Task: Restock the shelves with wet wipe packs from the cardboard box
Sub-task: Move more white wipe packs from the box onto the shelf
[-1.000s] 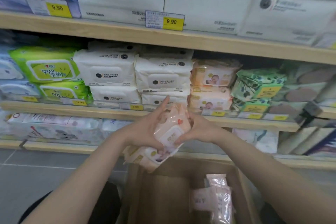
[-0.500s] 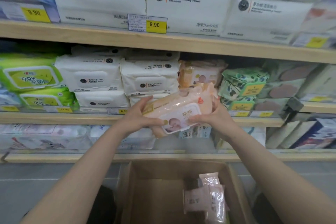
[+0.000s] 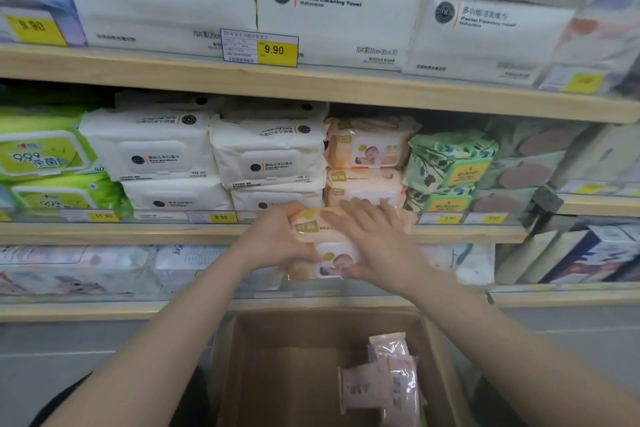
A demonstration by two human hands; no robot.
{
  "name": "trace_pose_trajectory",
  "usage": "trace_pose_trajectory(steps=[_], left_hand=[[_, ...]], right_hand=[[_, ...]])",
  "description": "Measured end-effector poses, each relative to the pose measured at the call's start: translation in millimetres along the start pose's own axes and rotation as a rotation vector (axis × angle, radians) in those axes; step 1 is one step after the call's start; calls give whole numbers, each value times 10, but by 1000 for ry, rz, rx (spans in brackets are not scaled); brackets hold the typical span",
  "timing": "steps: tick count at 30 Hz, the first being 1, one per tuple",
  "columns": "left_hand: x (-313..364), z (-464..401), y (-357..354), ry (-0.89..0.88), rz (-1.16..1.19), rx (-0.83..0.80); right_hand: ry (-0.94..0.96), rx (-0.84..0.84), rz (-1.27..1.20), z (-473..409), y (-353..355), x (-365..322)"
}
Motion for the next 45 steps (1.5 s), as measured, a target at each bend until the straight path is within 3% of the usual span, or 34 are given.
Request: trace_pose_trajectory(steps=[8, 10, 13, 16, 18, 22, 30, 36, 45], left_hand=[[393, -98, 95, -192, 64, 85], [469, -199, 365, -259, -16, 262], [450, -382, 693, -315, -318, 542], [214, -612, 599, -224, -690, 535], [124, -677, 494, -237, -819, 524], [119, -708, 514, -248, -831, 543], [127, -691, 506, -229, -860, 558], [125, -694, 482, -227, -873, 569], [133, -680, 475, -236, -900, 580]], right_hand=[[58, 193, 1, -39, 294, 356], [61, 252, 32, -166, 483, 446], [69, 281, 54, -437, 603, 556], [91, 252, 85, -674, 479, 660], [123, 226, 143, -751, 376, 746], [127, 198, 180, -778, 397, 968], [-38, 115, 233, -877, 424, 1172], [-170, 226, 328, -812, 270, 889], [-200, 298, 300, -884, 257, 867]])
Point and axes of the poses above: each hand's wrist, its own z-axis away from the middle knuckle, its own y-axis out of the back of the hand, x = y × z, the point moved 7 cm from there along -z, towards the middle knuckle, and after that the axes turned 5 degrees about -z, right-handed, at the moved point
